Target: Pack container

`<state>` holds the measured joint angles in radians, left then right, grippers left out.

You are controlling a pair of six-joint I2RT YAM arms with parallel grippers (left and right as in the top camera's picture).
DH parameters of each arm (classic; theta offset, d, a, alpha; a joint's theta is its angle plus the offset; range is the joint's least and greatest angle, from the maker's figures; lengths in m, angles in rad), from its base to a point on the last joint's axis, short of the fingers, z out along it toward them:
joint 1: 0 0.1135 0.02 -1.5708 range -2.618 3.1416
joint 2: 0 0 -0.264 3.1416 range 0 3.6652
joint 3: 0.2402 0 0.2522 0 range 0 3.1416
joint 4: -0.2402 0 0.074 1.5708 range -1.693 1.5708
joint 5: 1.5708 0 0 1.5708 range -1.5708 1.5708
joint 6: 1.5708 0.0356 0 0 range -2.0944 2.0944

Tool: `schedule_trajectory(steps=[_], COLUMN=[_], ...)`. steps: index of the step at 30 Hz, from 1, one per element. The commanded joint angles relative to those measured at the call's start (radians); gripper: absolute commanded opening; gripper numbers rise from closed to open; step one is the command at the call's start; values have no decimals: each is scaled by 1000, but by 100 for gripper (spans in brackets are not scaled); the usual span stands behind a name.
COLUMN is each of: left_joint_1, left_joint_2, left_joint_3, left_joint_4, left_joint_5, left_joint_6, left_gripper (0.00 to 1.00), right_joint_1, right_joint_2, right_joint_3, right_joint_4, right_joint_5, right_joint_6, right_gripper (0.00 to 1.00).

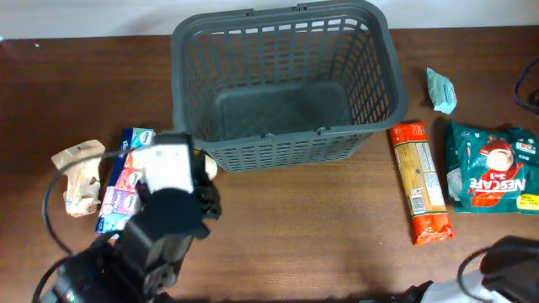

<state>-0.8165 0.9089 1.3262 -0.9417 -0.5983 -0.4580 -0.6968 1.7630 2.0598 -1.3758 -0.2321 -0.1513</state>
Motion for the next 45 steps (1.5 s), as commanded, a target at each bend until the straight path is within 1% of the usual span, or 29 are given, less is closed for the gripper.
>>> schedule_trajectory(steps=[1,6,10,13,15,22,26,32,37,45], left_joint_1=[3,3,3,3,3,3,3,3,3,3], left_joint_2=[92,205,262,285,292,293,293,293,293,293], left_joint_3=[143,272,333,362,373,384,384,384,384,384], left_joint_4=[-35,-110,-117,-114,-113,-96,-91,-87,-87,-88], left_joint_5=[35,34,35,34,34,34,34,34,34,34], left_joint_6=[114,119,117,116,115,114,98,92,92,92], left_gripper=[16,16,16,20,21,26,28,29,29,29], right_joint_1=[-19,-39,-83,-115,-129,-120,-113,-72,-23,-4], right_joint_2=[99,167,223,272,315,451,482,529,570,603], right_joint_3=[8,8,8,8,8,8,8,6,5,-2], right_joint_4=[5,47,81,96,111,171,179,176,158,142], right_joint_5=[2,-11,-33,-72,-98,-97,-73,-69,41,186], right_joint_6=[-31,-63,-94,-138,-160,-211,-225,-261,-255,-166], right_gripper=[99,99,99,99,99,99,99,99,99,99])
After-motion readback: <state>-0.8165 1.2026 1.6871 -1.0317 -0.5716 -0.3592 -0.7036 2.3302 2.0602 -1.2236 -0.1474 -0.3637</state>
